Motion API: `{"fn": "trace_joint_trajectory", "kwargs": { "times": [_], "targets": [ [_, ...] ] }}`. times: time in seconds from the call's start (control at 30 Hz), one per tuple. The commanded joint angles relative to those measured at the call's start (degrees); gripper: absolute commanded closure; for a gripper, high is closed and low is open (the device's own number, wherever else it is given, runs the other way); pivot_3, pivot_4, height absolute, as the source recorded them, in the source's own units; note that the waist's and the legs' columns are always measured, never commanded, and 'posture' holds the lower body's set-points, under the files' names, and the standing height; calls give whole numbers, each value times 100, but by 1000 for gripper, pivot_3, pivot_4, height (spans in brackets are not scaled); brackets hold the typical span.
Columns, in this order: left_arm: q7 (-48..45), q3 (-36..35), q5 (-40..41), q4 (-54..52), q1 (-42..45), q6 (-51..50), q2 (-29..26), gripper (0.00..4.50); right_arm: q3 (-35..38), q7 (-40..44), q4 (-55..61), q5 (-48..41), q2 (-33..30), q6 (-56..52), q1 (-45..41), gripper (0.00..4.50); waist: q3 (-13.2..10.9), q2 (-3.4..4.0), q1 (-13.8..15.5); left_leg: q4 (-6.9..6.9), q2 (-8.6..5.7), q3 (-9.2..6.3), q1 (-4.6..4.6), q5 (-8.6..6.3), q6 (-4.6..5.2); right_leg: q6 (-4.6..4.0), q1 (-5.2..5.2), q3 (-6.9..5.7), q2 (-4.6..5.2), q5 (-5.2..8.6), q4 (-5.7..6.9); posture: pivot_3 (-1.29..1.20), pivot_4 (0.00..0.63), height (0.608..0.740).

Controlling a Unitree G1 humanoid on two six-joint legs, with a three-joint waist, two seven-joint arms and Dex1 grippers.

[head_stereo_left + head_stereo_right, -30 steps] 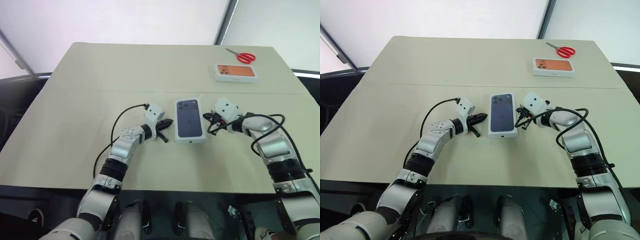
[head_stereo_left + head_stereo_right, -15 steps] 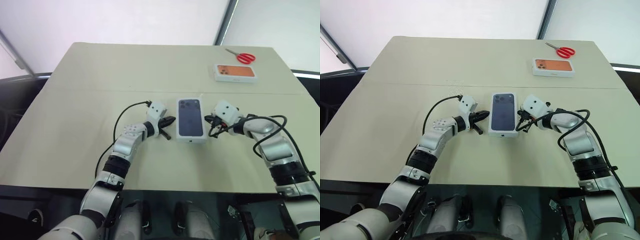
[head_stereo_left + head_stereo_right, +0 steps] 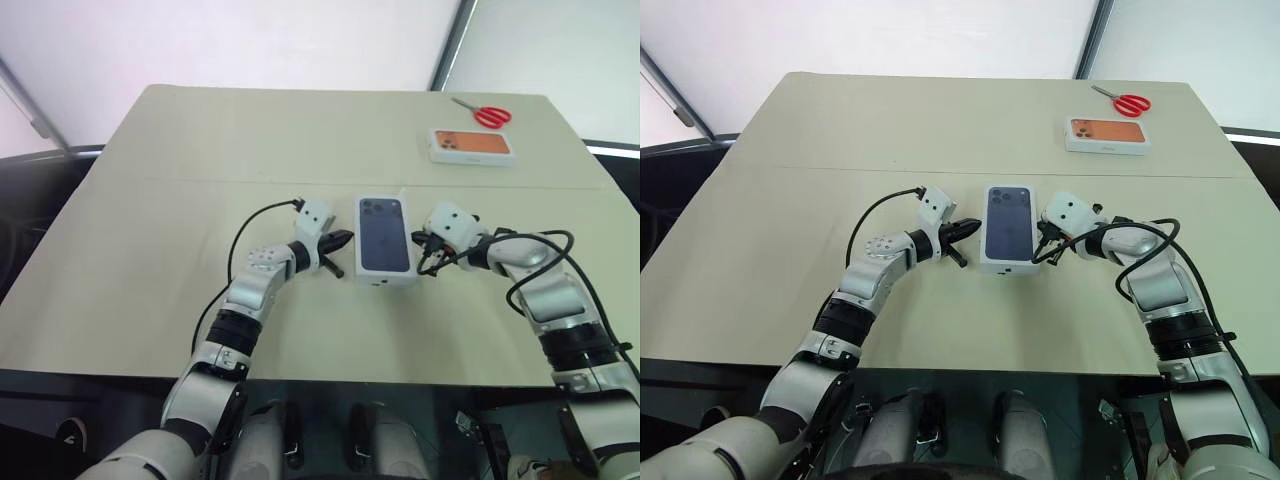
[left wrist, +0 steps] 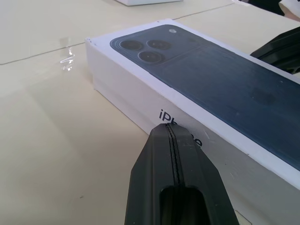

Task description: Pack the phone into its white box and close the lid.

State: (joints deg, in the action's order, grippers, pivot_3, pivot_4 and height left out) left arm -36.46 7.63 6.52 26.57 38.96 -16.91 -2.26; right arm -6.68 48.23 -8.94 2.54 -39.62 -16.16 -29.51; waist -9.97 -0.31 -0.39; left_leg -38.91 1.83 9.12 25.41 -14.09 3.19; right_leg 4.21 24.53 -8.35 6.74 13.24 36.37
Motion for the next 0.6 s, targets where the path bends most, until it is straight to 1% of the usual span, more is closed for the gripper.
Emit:
{"fn": "trace_joint_trajectory", "kwargs": {
  "times": [0.03, 0.17, 0.23, 0.4, 0.5, 0.6],
  "targets": [
    [-82, 159, 1, -115, 141, 104, 122, 4500, 25, -38, 43, 73, -88, 119, -29, 4466, 0, 0, 3, 0, 0, 0, 0, 0, 1, 0, 0, 0, 0, 0, 0, 0, 150, 738],
    [-85, 154, 1, -183, 68, 87, 84, 4500, -25, -6, 66, 158, -96, 202, 40, 4466, 0, 0, 4, -1, -1, 0, 0, -1, 2, 0, 0, 0, 1, 0, 0, 0, 150, 738],
    [-93, 136, 16, -232, 28, 66, 43, 4500, 1, 25, 36, 143, -102, 61, 35, 4466, 0, 0, 1, -2, -1, 0, 0, -1, 2, 0, -1, -1, 1, 0, 0, 0, 150, 738],
    [-87, 15, 58, -398, -8, 27, -124, 4500, 193, -278, -338, 197, -87, 265, -295, 4466, 0, 0, -17, -3, 0, 0, 0, -1, 2, 0, -1, 0, 1, 0, 0, 0, 150, 738],
    [-36, -151, 121, -281, 166, 38, -233, 4500, 318, -636, -665, 176, 14, 424, -593, 4466, 0, 1, -30, -3, 1, 0, 0, -1, 1, 0, -1, 0, 1, 0, 1, 0, 150, 738],
    [14, -273, 130, 91, 504, 226, -281, 4500, 373, -808, -896, 120, 104, 518, -847, 4466, 0, 1, -19, -3, 2, 0, 0, -1, 1, 0, 0, 0, 0, 0, 1, 0, 150, 738]
  ]
}}
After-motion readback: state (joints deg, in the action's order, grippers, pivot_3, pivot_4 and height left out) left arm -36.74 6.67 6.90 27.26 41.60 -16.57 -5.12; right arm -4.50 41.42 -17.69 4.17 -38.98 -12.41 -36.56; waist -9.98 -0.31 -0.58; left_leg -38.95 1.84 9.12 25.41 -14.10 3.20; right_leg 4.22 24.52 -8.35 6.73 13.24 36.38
